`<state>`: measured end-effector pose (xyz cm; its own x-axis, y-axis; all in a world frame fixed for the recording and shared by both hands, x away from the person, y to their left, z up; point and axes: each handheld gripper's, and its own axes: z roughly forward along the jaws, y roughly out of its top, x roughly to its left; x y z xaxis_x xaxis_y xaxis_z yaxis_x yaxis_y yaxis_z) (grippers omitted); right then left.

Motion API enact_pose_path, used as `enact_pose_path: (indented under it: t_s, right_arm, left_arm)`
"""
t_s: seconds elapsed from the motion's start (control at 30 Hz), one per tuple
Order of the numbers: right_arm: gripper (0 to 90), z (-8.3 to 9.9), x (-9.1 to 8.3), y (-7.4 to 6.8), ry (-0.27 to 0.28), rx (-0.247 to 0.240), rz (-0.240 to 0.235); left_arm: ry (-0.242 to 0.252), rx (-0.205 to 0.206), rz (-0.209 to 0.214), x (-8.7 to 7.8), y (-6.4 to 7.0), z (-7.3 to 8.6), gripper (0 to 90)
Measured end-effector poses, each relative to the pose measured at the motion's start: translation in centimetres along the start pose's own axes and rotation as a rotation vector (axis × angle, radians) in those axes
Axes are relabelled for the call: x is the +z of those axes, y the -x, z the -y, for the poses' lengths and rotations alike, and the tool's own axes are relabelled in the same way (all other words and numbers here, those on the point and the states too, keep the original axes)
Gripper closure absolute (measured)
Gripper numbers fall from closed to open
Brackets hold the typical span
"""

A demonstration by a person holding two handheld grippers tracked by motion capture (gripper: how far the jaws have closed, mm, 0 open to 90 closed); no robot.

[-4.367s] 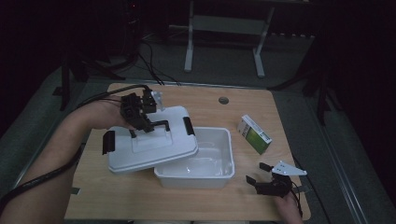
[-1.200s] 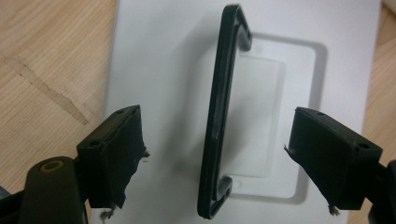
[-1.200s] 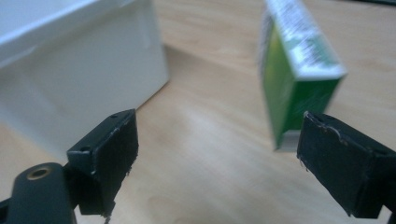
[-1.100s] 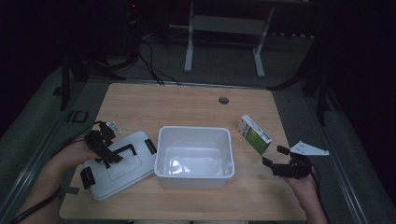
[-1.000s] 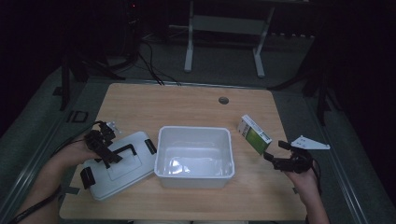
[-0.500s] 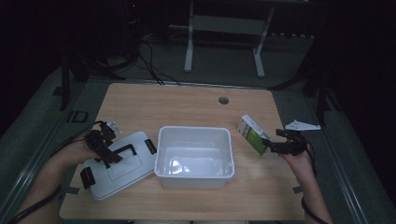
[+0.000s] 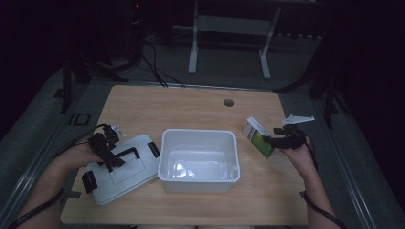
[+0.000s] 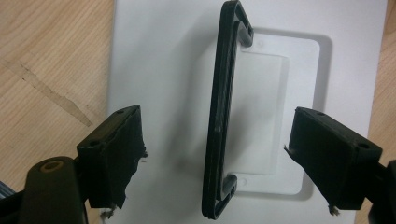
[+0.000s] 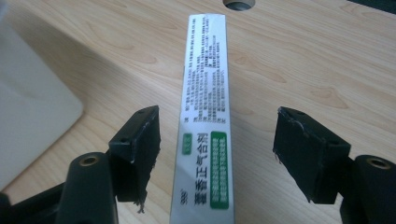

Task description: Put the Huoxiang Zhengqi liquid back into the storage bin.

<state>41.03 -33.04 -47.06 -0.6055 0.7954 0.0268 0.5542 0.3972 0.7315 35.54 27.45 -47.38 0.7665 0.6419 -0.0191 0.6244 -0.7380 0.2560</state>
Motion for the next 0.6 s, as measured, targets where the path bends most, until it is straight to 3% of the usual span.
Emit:
enact_pose_path:
  t_s: [0.07,0.4,0.6]
  right_arm:
    - [35.8,-0.3,0.2,0.0,-0.019,-0.008,0.0]
    - [36.3,-1.6,1.3,0.1,-0.1,-0.028,-0.003]
    - [41.6,-2.5,1.8,0.2,-0.148,-0.034,-0.006]
  left_arm:
    - [0.005,-0.003,0.004,0.0,0.0,0.0,17.9]
    - [0.0,0.011,0.006,-0.2,0.3,0.1,17.9]
    - [-0.002,0.015,0.002,-0.1,0.3,0.1,17.9]
